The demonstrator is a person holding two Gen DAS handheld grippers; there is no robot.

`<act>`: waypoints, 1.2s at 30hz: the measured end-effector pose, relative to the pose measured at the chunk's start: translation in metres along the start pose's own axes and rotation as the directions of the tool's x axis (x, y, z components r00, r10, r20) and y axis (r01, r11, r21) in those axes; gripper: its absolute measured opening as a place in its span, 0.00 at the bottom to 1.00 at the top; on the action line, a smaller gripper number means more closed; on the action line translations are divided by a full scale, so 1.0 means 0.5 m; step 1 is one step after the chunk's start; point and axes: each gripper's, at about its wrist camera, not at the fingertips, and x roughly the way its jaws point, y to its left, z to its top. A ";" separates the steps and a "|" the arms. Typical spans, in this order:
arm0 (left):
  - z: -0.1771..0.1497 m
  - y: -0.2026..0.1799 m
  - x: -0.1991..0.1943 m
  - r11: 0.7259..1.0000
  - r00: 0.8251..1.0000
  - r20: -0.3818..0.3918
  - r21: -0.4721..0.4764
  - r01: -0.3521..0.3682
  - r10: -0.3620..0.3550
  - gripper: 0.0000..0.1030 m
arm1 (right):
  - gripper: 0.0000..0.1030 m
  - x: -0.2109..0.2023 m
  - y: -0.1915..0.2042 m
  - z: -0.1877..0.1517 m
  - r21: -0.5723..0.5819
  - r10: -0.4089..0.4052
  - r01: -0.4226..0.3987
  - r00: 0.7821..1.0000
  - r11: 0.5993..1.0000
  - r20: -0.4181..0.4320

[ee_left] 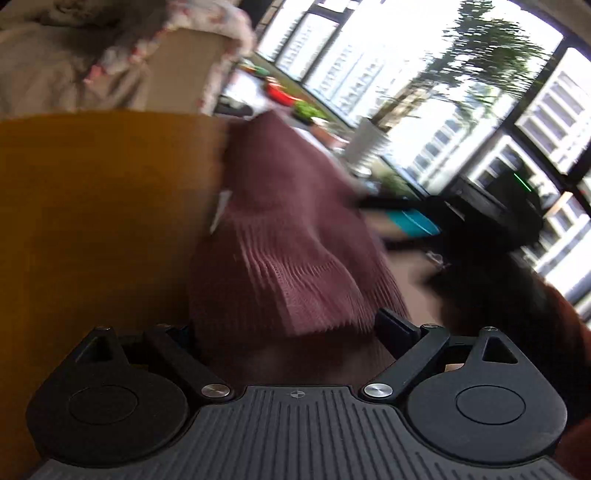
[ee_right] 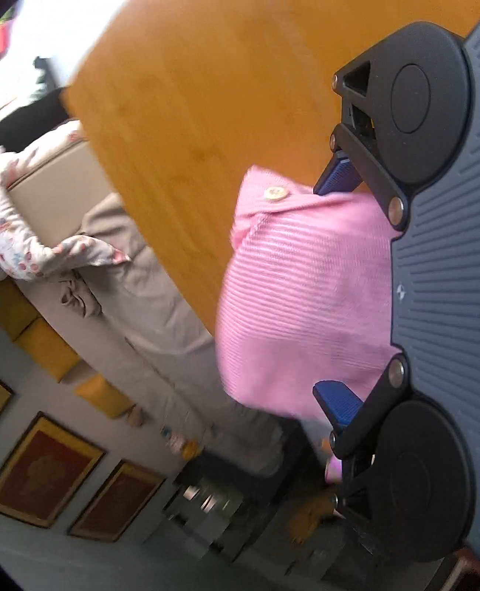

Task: Fold clothes

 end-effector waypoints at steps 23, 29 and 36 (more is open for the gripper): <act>-0.033 -0.054 -0.069 0.927 0.902 0.287 0.095 -0.362 0.322 0.99 | 1.00 -0.255 -0.031 -0.249 -0.127 -0.304 0.324 0.940 0.937 0.154; -0.027 -0.017 -0.010 0.988 0.978 0.143 -0.007 -0.153 0.153 0.99 | 1.00 -0.226 0.022 -0.266 -0.331 -0.347 0.350 0.935 0.877 0.069; 0.029 0.010 0.046 0.971 0.979 0.148 -0.174 0.164 -0.139 0.99 | 1.00 -0.221 0.190 -0.357 -0.729 -0.259 0.481 0.877 0.487 0.405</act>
